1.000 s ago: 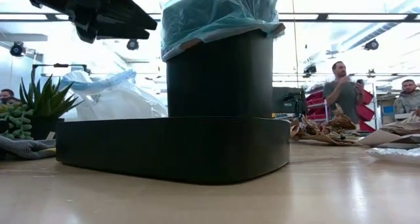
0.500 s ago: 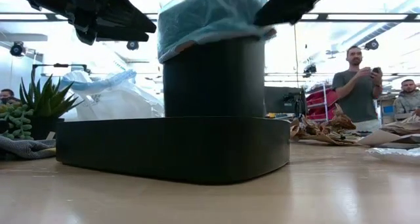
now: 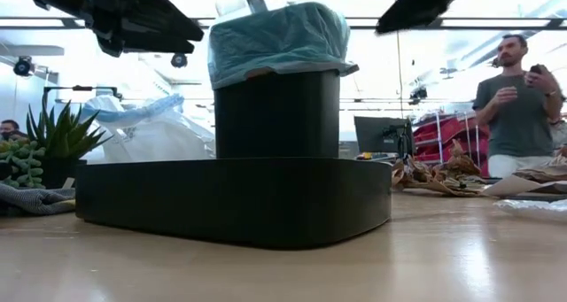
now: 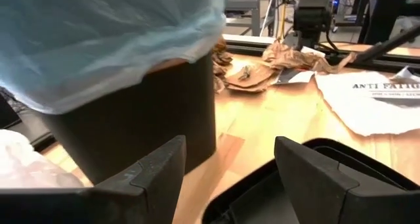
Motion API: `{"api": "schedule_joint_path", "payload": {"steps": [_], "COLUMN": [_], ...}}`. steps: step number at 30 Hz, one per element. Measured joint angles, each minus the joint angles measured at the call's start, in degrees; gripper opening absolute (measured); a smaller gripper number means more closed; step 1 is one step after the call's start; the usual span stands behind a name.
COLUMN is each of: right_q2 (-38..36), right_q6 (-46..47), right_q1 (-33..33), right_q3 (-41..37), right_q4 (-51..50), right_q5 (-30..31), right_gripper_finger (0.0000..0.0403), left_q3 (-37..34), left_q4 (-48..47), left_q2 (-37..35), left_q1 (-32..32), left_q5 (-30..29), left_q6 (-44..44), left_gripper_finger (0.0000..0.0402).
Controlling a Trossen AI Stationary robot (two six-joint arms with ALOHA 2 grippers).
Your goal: Place trash/remove bag and relplace
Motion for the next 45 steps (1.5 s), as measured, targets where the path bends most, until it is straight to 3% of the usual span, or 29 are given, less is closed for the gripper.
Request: {"api": "schedule_joint_path", "payload": {"steps": [5,13,18,21,32,45], "right_q2": [-9.29,-16.87,-15.75,-14.17,-2.02,17.36], "right_q6": [-0.78,-11.91,-15.01,-9.68,15.19,43.1], "right_q1": [4.03,5.9,5.91,6.16,17.05,34.19], "right_q3": [0.98,2.62,7.63,9.04,7.57,3.38], "right_q4": [-2.39,12.76,13.35,8.47,-18.93,-25.31], "right_q5": [0.05,-0.06,-8.31,-13.9,-15.05,-17.68], "right_gripper_finger": [0.0225,0.0218,0.0217,0.0221,0.024,0.0251], "left_q3": [-0.15,-0.85,-0.87,-0.86,-1.55,-1.99], "left_q4": [-1.9,-1.98,-1.9,-1.83,-2.05,-3.5], "left_q2": [-4.13,-6.44,-8.33,-8.56,-6.84,-3.41], "left_q1": [0.06,0.06,-0.03,-0.03,-1.13,-4.73], "left_q5": [-1.47,-3.45,-4.99,-4.98,-4.99,-4.57], "left_q6": [0.79,1.93,2.72,2.74,2.13,-0.6], "left_gripper_finger": [0.0212,0.0211,0.0221,0.0222,0.0209,0.0233]}}
